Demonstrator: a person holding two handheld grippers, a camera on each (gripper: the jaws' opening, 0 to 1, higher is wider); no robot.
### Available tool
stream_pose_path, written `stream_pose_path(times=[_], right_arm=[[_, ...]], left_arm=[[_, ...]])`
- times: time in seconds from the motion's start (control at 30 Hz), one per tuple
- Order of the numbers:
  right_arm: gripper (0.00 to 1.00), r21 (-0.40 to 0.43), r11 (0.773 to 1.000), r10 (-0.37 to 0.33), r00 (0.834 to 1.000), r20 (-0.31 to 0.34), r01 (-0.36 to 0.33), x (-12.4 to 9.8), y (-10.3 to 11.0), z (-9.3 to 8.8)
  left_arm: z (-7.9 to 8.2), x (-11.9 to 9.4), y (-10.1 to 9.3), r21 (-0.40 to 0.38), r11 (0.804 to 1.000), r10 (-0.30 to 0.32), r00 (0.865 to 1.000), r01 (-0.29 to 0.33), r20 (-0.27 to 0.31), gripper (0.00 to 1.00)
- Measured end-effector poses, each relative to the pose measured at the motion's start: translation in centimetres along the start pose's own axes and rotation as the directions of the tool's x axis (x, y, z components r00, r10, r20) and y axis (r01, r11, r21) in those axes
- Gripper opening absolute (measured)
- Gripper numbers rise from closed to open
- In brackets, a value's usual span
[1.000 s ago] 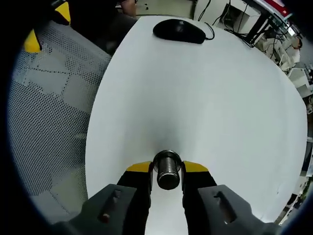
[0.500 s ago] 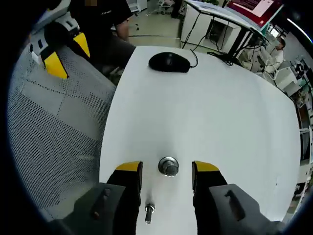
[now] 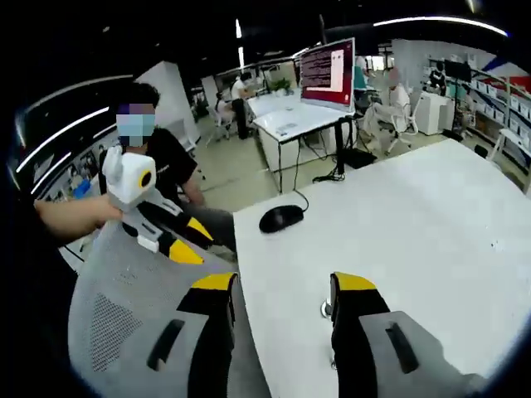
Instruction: Place the washer onto the threaded stud by aligning its center hole with the stud, sliding it down to the base, and recovering from edge contact or off-axis alignment until the washer reaches the visible bottom stop.
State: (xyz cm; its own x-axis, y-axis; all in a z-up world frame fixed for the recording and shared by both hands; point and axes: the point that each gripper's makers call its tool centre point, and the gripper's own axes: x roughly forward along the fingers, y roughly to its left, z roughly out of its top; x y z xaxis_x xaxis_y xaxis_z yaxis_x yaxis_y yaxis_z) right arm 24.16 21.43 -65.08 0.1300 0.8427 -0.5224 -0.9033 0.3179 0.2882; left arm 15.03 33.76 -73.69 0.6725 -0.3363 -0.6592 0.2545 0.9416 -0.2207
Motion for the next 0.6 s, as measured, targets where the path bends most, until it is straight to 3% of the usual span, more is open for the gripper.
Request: stream_pose_path(times=[0.07,0.2,0.33,0.47,0.57,0.6], right_arm=[[0.47,0.069,0.998,0.004,0.995,0.103,-0.011,-1.8,1.1,0.5],[0.55,0.095,0.994,-0.069,0.983,0.167,0.054,-4.1,1.1,0.0],[0.56,0.122,0.99,-0.102,0.966,0.24,0.074,-6.1,1.9,0.0],[0.58,0.157,0.979,-0.175,0.929,0.326,0.129,-8.6,2.4,-0.1],[0.57,0.173,0.976,-0.19,0.915,0.357,0.135,-9.9,2.8,-0.6],[0.57,0.194,0.968,-0.226,0.899,0.376,0.162,-10.9,2.5,-0.9]], left_arm=[[0.0,0.1,0.2,-0.006,1.0,0.004,1.0,-0.004,0.002,0.24],[0.0,0.0,0.0,0.007,1.0,0.001,1.0,-0.001,-0.004,0.24],[-0.1,0.0,0.0,0.01,1.0,-0.001,1.0,0.001,-0.006,0.24],[0.0,0.0,0.0,0.01,1.0,-0.003,1.0,0.003,0.002,0.24],[0.2,-0.2,0.0,0.001,1.0,0.003,1.0,-0.003,0.014,0.24],[0.2,-0.2,0.1,0.001,1.0,0.008,1.0,-0.008,0.017,0.24]])
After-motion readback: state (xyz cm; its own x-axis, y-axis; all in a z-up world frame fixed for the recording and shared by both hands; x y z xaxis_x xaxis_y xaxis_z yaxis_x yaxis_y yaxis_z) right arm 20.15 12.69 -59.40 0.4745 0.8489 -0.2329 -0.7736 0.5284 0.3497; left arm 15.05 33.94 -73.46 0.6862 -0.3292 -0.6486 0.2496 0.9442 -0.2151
